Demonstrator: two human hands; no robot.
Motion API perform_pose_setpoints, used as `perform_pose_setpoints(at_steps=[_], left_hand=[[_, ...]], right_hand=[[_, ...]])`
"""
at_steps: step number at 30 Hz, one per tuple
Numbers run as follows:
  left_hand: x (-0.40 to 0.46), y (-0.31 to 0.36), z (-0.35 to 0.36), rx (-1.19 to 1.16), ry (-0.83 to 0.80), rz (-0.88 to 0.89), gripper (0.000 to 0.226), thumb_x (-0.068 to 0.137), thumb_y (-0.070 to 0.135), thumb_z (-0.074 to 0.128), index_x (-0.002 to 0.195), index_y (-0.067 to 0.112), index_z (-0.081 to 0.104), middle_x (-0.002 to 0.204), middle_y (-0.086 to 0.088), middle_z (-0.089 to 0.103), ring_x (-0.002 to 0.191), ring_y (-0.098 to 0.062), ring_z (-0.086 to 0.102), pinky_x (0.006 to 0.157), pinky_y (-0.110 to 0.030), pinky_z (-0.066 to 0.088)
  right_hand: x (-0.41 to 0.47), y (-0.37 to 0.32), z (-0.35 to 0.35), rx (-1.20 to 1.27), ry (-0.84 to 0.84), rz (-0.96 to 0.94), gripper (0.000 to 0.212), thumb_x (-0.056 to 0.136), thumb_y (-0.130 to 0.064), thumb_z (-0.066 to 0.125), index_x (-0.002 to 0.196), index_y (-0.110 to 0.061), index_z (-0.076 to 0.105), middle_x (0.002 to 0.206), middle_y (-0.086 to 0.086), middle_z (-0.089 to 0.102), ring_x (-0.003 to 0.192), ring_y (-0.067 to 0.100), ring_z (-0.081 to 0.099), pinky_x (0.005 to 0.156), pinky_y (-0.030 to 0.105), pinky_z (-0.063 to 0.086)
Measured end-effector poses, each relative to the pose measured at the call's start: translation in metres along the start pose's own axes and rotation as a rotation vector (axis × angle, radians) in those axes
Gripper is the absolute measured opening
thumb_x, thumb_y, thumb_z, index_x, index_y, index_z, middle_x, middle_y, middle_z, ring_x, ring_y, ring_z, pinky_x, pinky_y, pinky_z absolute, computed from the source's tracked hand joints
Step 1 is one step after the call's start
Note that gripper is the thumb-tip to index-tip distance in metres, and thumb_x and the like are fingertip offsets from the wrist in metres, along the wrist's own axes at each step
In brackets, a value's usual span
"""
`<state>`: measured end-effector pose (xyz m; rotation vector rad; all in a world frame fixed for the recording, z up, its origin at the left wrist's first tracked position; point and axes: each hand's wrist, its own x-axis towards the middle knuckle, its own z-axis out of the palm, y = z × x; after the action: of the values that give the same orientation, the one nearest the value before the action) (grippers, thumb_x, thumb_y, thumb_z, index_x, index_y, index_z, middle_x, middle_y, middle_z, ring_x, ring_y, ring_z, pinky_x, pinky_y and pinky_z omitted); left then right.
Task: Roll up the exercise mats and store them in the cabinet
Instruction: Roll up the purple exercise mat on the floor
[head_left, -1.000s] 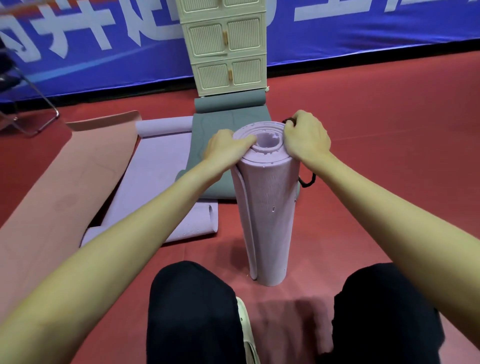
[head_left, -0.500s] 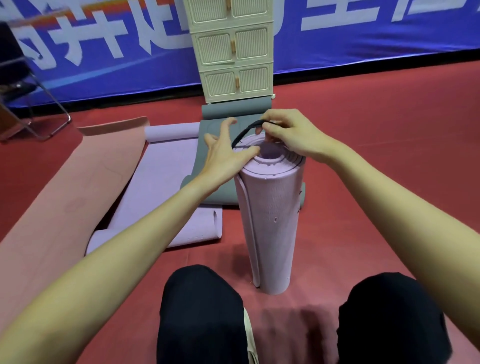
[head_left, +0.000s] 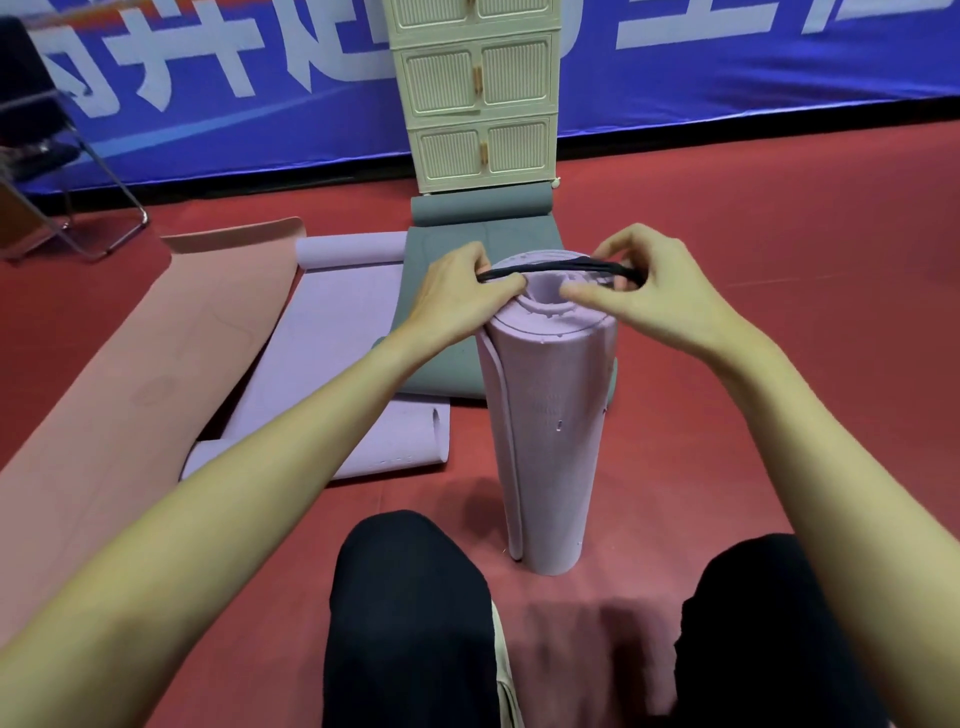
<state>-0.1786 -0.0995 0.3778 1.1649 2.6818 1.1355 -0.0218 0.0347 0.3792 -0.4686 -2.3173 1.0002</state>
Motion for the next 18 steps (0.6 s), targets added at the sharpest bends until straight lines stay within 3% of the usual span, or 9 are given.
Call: perform_pose_setpoints(at_steps=[3, 5, 8, 10, 13, 15, 18], left_hand=[[0.001, -0.002, -0.003, -0.089, -0.088, 0.032, 0.038, 0.082, 0.039, 0.068, 0.070, 0.017, 0.039, 0.065, 0.003, 0.047, 0.061, -0.017, 0.047, 0.054, -0.031, 0.043], [0.003, -0.005, -0.008, -0.166, -0.158, 0.053, 0.038, 0.082, 0.040, 0.070, 0.073, 0.014, 0.044, 0.066, -0.001, 0.048, 0.058, -0.017, 0.049, 0.052, -0.031, 0.046], [0.008, -0.012, -0.021, -0.228, -0.309, 0.098, 0.039, 0.084, 0.041, 0.072, 0.071, 0.014, 0.046, 0.067, 0.002, 0.050, 0.060, -0.012, 0.051, 0.054, -0.027, 0.048], [0.010, -0.016, -0.034, -0.260, -0.430, 0.102, 0.036, 0.081, 0.040, 0.075, 0.076, 0.011, 0.053, 0.068, 0.008, 0.057, 0.067, -0.010, 0.058, 0.063, -0.025, 0.054], [0.011, -0.022, -0.051, -0.266, -0.594, 0.102, 0.047, 0.065, 0.037, 0.087, 0.086, 0.005, 0.060, 0.081, 0.002, 0.063, 0.080, -0.013, 0.062, 0.079, -0.027, 0.052], [0.010, -0.028, -0.054, -0.248, -0.653, 0.147, 0.050, 0.054, 0.024, 0.093, 0.087, 0.009, 0.058, 0.086, 0.001, 0.064, 0.085, -0.014, 0.063, 0.086, -0.032, 0.051], [0.006, -0.036, -0.046, -0.270, -0.609, 0.200, 0.053, 0.058, -0.004, 0.088, 0.089, 0.015, 0.050, 0.089, 0.003, 0.059, 0.091, -0.015, 0.062, 0.094, -0.034, 0.054]], right_hand=[[-0.013, -0.002, -0.002, -0.110, -0.105, 0.028, 0.093, 0.037, -0.068, 0.083, 0.111, -0.021, 0.051, 0.085, -0.003, 0.054, 0.082, 0.019, 0.048, 0.068, 0.029, 0.040], [-0.013, 0.001, -0.002, -0.227, -0.140, -0.024, 0.107, 0.027, -0.077, 0.076, 0.114, -0.022, 0.048, 0.099, 0.000, 0.056, 0.096, 0.026, 0.049, 0.077, 0.035, 0.043], [-0.008, 0.005, 0.002, -0.265, -0.084, -0.045, 0.096, 0.033, -0.070, 0.080, 0.106, -0.017, 0.049, 0.093, 0.000, 0.052, 0.094, 0.029, 0.048, 0.072, 0.031, 0.034], [-0.008, 0.005, 0.005, -0.262, -0.049, -0.040, 0.080, 0.042, -0.059, 0.085, 0.097, -0.015, 0.045, 0.087, -0.001, 0.049, 0.090, 0.027, 0.044, 0.071, 0.031, 0.030], [-0.008, 0.003, 0.002, -0.306, -0.058, -0.041, 0.070, 0.051, -0.050, 0.089, 0.088, -0.015, 0.041, 0.088, 0.002, 0.046, 0.089, 0.025, 0.040, 0.070, 0.032, 0.027], [-0.008, 0.002, -0.001, -0.334, -0.060, -0.046, 0.065, 0.053, -0.051, 0.088, 0.077, -0.019, 0.038, 0.079, -0.002, 0.042, 0.084, 0.024, 0.038, 0.068, 0.031, 0.023], [-0.010, 0.001, 0.001, -0.351, 0.015, -0.034, 0.065, 0.052, -0.052, 0.088, 0.067, -0.025, 0.031, 0.074, -0.003, 0.042, 0.080, 0.023, 0.038, 0.066, 0.031, 0.024]])
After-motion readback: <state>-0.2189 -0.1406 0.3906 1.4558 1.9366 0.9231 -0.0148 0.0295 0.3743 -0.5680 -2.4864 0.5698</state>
